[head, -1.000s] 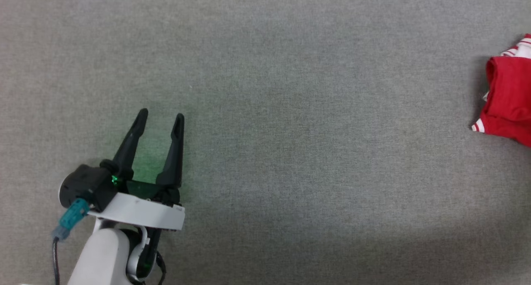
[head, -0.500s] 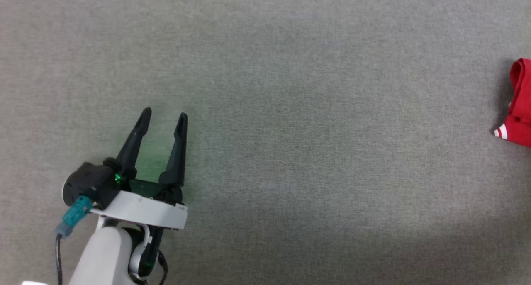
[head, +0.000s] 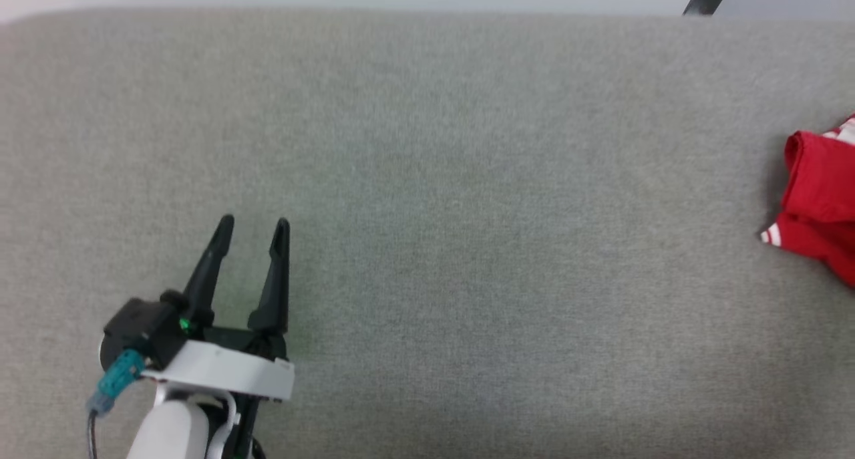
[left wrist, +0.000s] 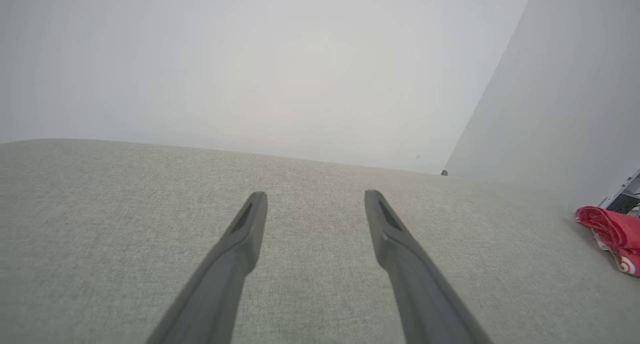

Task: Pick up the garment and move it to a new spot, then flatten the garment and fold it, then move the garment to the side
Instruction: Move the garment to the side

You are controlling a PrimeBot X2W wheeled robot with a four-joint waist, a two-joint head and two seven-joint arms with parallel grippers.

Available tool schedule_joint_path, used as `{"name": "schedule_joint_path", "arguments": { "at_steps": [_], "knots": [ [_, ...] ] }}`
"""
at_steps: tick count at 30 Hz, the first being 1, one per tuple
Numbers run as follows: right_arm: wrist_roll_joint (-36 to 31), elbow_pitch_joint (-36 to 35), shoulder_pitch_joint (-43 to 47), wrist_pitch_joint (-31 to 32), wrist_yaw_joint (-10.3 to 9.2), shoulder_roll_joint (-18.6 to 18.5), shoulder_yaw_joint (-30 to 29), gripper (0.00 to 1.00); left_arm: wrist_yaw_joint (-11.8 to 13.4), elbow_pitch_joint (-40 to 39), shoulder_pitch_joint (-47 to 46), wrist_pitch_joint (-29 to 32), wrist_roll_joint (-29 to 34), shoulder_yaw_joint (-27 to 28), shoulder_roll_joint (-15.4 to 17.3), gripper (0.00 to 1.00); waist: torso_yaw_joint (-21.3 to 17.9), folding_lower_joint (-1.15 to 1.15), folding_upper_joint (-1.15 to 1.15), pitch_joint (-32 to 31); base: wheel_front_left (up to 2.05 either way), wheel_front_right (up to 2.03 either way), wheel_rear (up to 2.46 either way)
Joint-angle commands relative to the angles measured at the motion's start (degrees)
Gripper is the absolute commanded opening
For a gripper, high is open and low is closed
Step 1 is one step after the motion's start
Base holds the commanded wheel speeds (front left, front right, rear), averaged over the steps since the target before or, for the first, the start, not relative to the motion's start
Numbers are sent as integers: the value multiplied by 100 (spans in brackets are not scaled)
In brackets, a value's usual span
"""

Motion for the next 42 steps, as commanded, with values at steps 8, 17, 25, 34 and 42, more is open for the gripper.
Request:
{"name": "schedule_joint_path", "arguments": {
  "at_steps": [8,17,25,34,42],
  "knots": [
    [891,-812,298,-1239,-9,-227,672,100,-13,-44,484,-19,41,129,-123,100,-44,0,0,-881,0,0,0],
    [1624,-1715,1405,-3953,-9,-417,1600,100,-13,-216,1043,-19,141,333,-326,100,142,0,0,-1545,0,0,0],
    [833,-2405,2722,-5694,-9,156,1553,100,-13,-480,1406,-12,235,500,-476,100,396,0,0,-1791,0,0,0],
    [298,-3198,3949,-5800,-9,1071,1359,100,-13,-677,1662,-12,445,621,-546,100,678,0,0,-1901,0,0,0],
    [219,-3406,4513,-5801,-9,1562,1110,100,-13,-800,1756,-12,684,621,-491,100,843,0,0,-1961,0,0,0]
  ]
}}
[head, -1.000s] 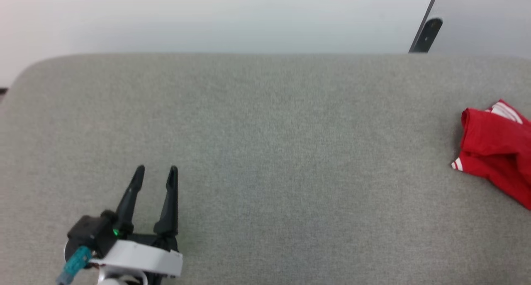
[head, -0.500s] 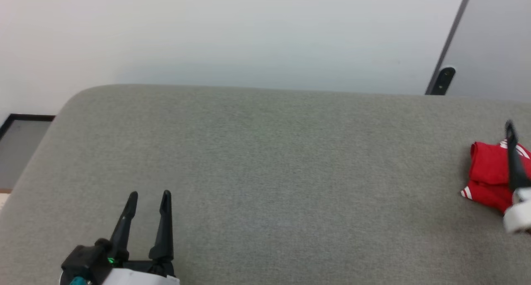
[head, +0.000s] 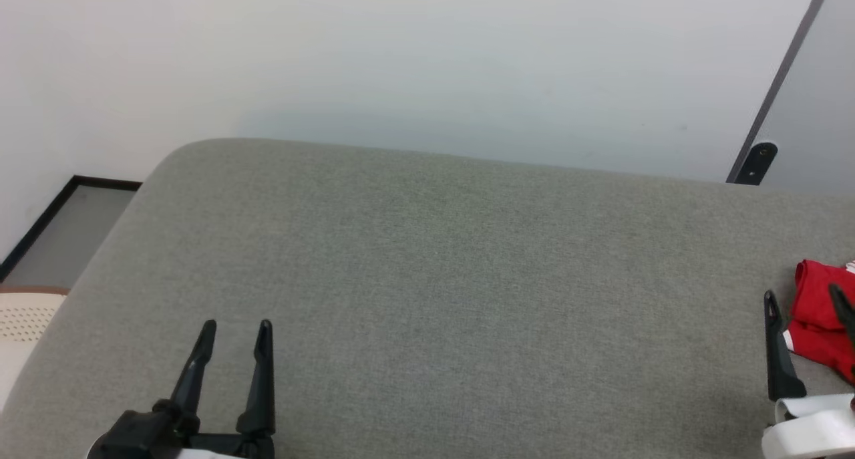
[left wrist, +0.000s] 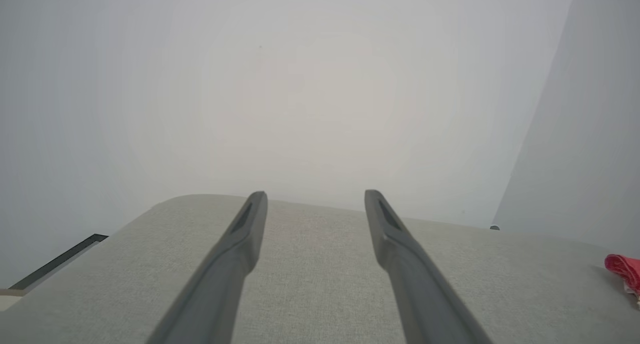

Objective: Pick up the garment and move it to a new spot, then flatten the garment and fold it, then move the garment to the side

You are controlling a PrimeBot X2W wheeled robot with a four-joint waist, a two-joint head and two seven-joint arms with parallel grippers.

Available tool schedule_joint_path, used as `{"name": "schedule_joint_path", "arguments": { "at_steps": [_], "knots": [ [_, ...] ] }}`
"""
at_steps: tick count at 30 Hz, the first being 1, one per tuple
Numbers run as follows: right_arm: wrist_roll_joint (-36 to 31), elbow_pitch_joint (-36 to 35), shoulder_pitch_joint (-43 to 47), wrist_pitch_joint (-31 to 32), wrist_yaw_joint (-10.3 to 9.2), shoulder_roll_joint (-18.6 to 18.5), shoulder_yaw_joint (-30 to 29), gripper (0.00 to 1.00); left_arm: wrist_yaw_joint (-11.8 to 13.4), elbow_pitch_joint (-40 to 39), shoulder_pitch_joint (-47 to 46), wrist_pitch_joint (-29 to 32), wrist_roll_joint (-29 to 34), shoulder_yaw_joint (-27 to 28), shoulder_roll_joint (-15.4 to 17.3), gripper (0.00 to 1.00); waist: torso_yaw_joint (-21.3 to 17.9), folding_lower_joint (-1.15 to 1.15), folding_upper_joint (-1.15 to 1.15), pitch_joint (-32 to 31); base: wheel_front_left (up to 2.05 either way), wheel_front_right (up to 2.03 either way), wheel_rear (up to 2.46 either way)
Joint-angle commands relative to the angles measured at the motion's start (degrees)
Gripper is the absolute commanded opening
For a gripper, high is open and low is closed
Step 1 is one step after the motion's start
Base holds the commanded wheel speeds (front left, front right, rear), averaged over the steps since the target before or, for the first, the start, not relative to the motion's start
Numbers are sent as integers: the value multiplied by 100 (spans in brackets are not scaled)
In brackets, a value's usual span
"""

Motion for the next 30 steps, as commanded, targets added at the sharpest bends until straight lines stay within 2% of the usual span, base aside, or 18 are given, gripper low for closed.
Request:
{"name": "schedule_joint_path", "arguments": {
  "at_steps": [1,19,30],
  "knots": [
    [-51,-44,89,-6,-9,53,-19,100,-13,0,30,-3,4,18,32,100,15,0,0,-15,0,0,0],
    [-67,6,110,-5,-9,118,-129,100,-13,230,47,-3,-114,-178,188,100,-343,0,0,71,0,0,0],
    [-84,89,240,-5,-9,201,-241,100,-13,347,74,-3,-81,-255,291,100,-387,0,0,105,0,0,0]
  ]
}}
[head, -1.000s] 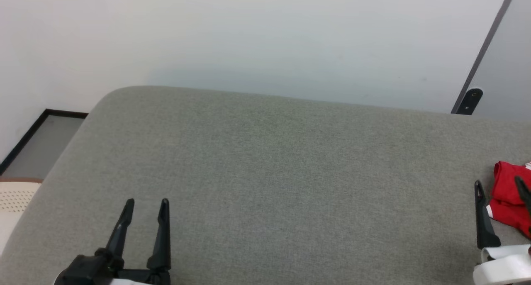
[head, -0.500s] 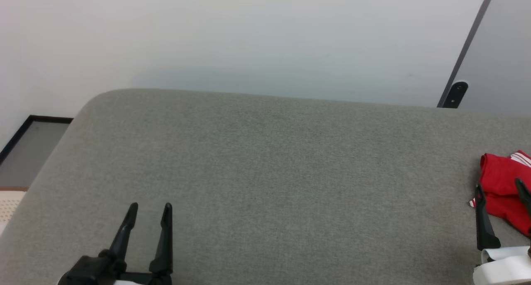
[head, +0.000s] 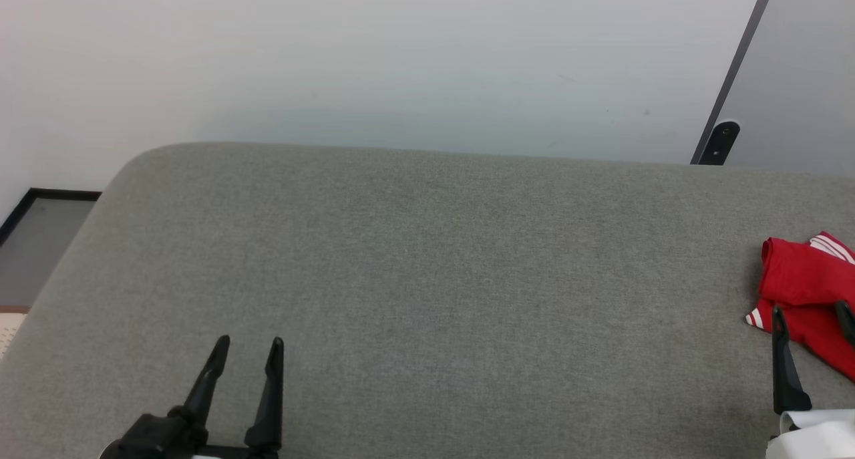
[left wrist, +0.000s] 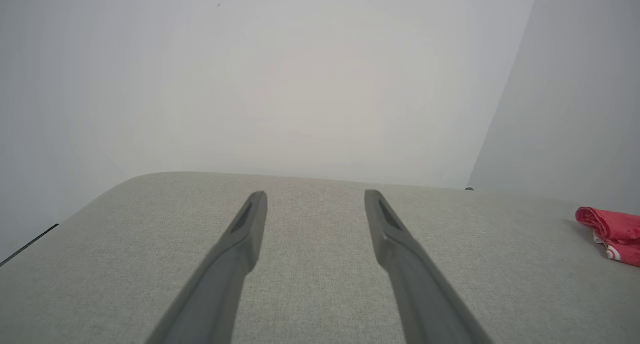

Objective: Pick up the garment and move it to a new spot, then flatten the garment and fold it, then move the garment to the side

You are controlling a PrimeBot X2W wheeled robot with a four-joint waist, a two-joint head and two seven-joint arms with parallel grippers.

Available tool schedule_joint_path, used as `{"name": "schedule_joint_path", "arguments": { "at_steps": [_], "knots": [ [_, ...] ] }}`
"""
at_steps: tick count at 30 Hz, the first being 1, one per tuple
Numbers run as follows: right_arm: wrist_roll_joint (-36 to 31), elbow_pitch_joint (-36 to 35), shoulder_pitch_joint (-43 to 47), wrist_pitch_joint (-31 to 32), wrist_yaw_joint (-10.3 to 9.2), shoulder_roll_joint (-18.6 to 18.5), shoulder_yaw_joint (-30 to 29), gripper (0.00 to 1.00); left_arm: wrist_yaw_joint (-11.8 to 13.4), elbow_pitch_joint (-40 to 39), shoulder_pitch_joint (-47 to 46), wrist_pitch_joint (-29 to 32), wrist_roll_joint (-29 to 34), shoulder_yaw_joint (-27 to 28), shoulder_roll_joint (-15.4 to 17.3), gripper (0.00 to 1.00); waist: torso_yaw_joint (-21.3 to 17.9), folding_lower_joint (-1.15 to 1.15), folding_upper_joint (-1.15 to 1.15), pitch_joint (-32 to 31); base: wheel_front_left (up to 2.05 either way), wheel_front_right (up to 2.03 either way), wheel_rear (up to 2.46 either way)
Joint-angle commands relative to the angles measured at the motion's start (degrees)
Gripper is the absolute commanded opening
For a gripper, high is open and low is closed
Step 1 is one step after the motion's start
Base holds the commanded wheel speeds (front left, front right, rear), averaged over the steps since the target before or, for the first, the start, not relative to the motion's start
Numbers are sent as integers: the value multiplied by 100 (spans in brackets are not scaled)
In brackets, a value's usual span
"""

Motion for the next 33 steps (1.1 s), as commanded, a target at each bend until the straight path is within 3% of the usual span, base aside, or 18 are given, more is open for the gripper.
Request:
{"name": "schedule_joint_path", "arguments": {
  "at_steps": [1,16,17,20,33],
  "knots": [
    [-18,5,97,-3,-9,28,-30,100,-13,17,56,-3,5,6,-3,100,3,0,0,4,0,0,0],
    [-8,112,165,-3,-9,75,-61,100,-13,154,80,-3,86,-82,18,100,5,0,0,21,0,0,0],
    [1,113,99,-1,0,70,-49,0,0,151,20,0,90,-77,15,0,6,0,0,21,0,0,0],
    [32,290,105,20,0,135,-49,0,0,289,58,3,51,-106,-26,0,6,0,0,22,0,0,0],
    [1697,442,-77,437,-1,200,1,0,5,447,-151,318,-1381,-18,-70,0,11,0,0,44,0,0,0]
  ]
}}
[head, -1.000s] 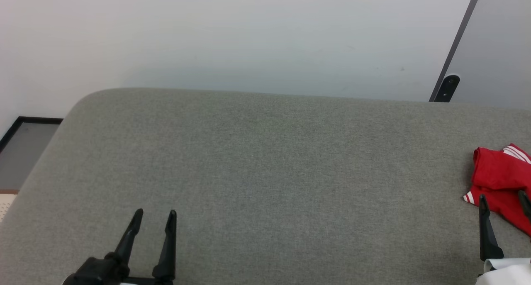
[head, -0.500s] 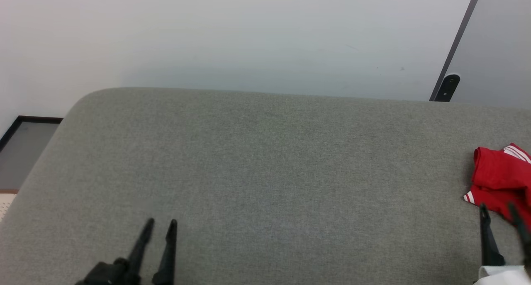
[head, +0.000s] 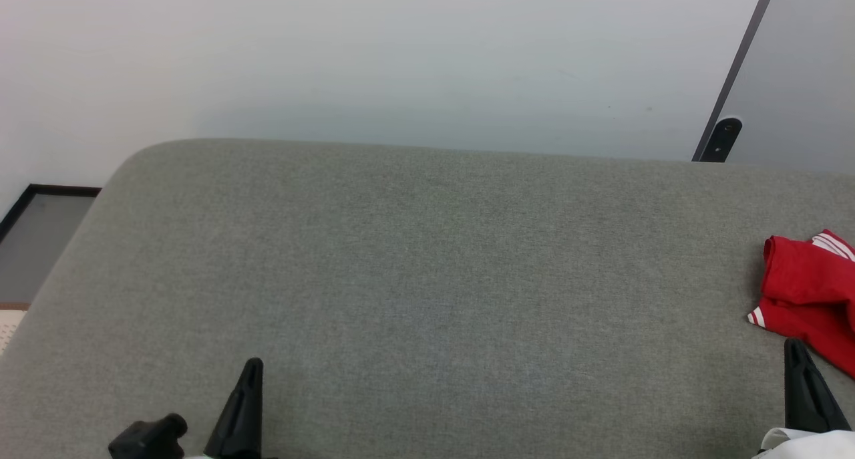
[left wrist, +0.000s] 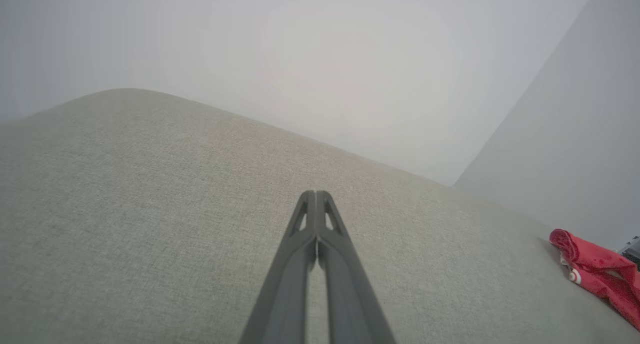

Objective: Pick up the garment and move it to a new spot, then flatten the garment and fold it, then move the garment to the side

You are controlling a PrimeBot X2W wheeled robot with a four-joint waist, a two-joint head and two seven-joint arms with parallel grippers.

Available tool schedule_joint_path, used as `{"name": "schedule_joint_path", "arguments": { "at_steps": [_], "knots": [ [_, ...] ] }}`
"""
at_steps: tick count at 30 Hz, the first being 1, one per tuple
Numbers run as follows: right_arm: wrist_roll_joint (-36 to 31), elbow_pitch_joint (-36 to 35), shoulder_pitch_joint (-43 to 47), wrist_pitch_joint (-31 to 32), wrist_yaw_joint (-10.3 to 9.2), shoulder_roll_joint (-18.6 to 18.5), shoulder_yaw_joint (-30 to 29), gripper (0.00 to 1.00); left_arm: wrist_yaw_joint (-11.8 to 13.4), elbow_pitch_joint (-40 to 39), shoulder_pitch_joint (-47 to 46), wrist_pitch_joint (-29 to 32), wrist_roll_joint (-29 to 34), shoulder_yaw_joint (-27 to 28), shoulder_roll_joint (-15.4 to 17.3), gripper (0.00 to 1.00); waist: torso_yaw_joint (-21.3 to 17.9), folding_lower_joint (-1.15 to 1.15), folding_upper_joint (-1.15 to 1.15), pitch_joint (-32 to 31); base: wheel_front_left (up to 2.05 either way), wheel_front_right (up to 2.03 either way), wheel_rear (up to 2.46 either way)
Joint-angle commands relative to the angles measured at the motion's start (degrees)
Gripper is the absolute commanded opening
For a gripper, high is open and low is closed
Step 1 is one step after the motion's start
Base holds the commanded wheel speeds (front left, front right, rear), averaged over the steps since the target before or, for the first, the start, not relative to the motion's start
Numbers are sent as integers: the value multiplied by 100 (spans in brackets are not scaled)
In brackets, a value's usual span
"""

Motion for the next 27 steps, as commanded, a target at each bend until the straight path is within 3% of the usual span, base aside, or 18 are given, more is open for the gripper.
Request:
{"name": "schedule_joint_path", "arguments": {
  "at_steps": [1,27],
  "knots": [
    [301,-69,-173,45,-1,-18,14,0,-4,-51,-175,40,-245,40,21,0,1,0,0,2,0,0,0],
    [2949,93,-385,600,-2,87,192,0,-15,217,-516,571,-2461,218,-84,0,11,0,0,48,0,0,0]
  ]
}}
